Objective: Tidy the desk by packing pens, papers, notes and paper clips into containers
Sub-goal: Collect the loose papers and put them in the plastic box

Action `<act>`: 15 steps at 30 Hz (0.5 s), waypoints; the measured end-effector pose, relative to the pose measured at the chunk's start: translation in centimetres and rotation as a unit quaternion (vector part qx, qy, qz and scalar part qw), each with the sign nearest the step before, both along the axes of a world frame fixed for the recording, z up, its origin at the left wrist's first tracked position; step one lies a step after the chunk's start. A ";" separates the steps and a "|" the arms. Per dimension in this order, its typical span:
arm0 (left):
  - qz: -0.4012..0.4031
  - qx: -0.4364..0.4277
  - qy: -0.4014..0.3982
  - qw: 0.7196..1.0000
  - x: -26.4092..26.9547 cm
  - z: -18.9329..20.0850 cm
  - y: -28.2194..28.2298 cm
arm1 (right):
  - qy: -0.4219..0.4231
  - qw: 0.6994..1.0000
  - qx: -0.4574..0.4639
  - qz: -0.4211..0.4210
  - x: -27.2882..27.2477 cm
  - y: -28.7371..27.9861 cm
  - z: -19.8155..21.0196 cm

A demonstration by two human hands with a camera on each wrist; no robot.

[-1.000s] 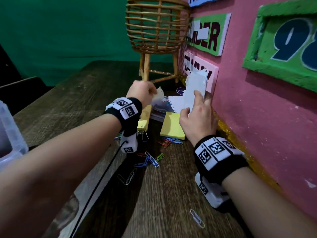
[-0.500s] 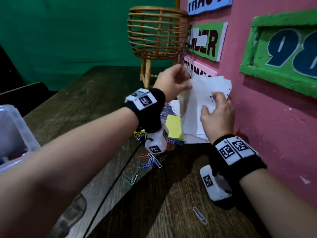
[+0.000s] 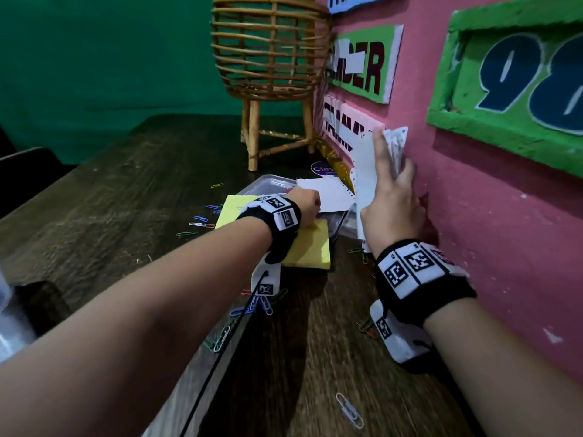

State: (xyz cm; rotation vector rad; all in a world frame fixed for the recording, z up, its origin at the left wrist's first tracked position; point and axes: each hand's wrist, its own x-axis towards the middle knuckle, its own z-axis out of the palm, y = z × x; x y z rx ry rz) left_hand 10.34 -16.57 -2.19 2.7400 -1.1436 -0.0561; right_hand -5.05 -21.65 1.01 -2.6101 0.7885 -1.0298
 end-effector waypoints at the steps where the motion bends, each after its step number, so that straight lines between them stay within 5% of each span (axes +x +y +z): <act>1: -0.002 0.008 -0.005 1.000 0.1 0.1 -0.1 | 0.014 1.000 0.006 0.000 0.0 0.0 0.0; 11: -0.010 0.175 -0.032 0.984 0.8 -0.3 -1.6 | 0.034 0.999 0.033 0.006 0.7 0.1 -0.3; 15: 0.018 0.174 -0.021 0.984 0.6 0.1 -1.2 | 0.041 0.998 0.047 0.003 0.7 0.1 -0.2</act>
